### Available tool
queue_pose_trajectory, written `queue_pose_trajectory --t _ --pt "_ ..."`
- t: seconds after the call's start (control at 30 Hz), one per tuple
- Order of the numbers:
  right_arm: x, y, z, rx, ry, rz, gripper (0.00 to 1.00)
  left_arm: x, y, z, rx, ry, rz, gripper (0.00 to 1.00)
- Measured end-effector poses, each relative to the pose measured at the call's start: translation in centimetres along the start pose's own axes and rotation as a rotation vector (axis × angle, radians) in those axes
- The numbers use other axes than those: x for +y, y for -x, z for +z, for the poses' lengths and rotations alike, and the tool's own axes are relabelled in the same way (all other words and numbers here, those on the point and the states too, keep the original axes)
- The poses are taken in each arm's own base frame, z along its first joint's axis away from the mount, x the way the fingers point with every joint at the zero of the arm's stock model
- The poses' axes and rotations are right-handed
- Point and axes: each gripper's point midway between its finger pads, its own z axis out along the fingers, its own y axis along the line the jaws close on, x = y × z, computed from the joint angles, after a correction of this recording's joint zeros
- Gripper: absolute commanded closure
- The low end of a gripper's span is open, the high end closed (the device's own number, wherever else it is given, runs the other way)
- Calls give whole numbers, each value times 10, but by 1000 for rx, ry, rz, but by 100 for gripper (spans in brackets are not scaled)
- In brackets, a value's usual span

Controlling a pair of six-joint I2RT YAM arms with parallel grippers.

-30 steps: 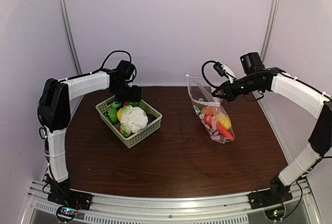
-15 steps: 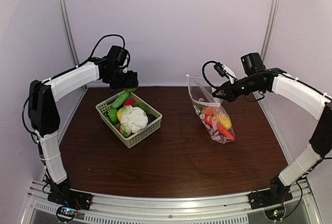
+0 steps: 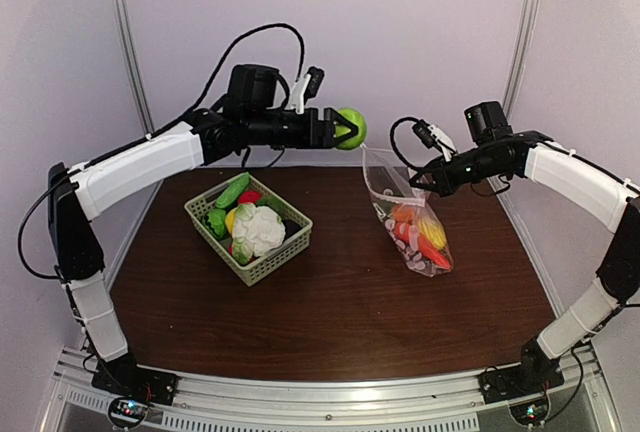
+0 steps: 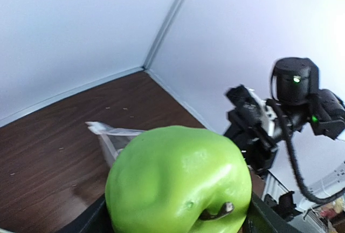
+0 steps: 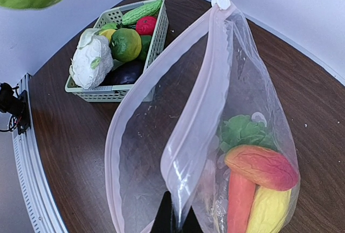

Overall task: Place the food in the zip-top bag and seal the zipper
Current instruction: Pick up the fake fruit from the bin, then place the fake fruit in the zipper food storage bag.

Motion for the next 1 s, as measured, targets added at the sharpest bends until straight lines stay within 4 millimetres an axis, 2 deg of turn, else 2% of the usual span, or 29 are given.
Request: queue_pose_trajectory --t 0.07,0.1,0.17,0.23,0.47,0.6,0.8,1.0 --pt "0 0 0 0 0 4 100 -31 -11 16 15 -92 11 38" --pt "0 0 0 -1 1 6 100 -40 -16 22 21 -122 10 39" --pt "1 0 0 -2 5 10 100 -53 -27 35 37 -172 -4 39" --pt "2 1 0 -4 11 14 100 -59 -38 48 53 -205 -27 39" --pt "9 3 0 -13 54 24 100 -52 -71 84 115 -215 -98 36" --pt "15 4 -1 -20 84 29 100 -46 -76 95 124 -193 -121 29" --pt "21 11 -9 -45 94 16 100 -42 -75 97 125 -161 -137 15" --pt "25 14 -11 -60 114 13 100 -39 -69 95 122 -122 -135 11"
